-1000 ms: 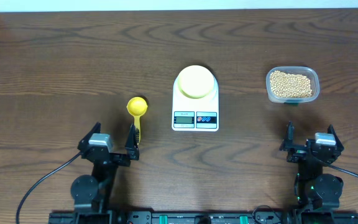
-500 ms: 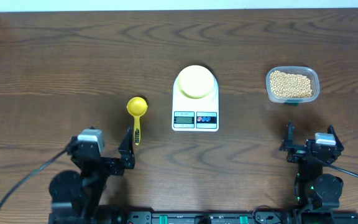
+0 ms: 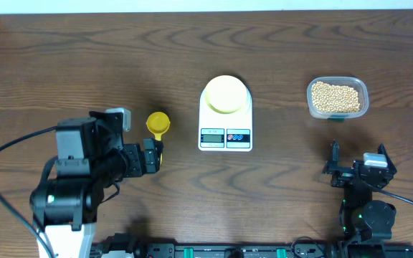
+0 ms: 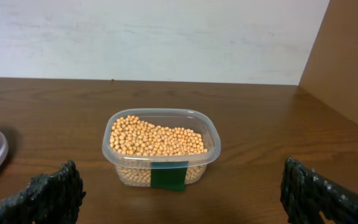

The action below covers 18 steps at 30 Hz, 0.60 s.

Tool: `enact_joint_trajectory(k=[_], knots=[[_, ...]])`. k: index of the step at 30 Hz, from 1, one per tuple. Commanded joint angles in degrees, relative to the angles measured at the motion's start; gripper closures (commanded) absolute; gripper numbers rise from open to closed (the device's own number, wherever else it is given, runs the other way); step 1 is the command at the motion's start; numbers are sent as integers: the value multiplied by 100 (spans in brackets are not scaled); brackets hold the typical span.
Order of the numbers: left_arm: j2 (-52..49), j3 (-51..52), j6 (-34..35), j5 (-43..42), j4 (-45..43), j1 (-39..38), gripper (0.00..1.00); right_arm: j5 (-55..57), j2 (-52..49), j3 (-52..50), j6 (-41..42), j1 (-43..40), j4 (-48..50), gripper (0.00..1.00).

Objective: Scoop item into bowl and weigh 50g on scale
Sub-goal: 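Raise the left arm and move the left gripper over the yellow scoop handle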

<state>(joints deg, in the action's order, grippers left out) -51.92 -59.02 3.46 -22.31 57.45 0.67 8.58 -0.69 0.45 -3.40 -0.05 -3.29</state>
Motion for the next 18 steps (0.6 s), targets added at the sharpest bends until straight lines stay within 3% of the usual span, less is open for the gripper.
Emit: enact_joint_trajectory(k=[1, 5, 9, 18], knots=[[-131, -111, 157, -605, 127, 22, 2, -13, 31, -13, -50, -39, -17, 1], [-192, -111, 175, -260, 199, 24, 2, -13, 31, -13, -50, -39, -17, 1], [-393, -111, 981, 798, 542, 24, 2, -13, 31, -13, -50, -39, -17, 1], [-1609, -111, 1034, 868, 610, 24, 2, -13, 31, -13, -50, -39, -17, 1]])
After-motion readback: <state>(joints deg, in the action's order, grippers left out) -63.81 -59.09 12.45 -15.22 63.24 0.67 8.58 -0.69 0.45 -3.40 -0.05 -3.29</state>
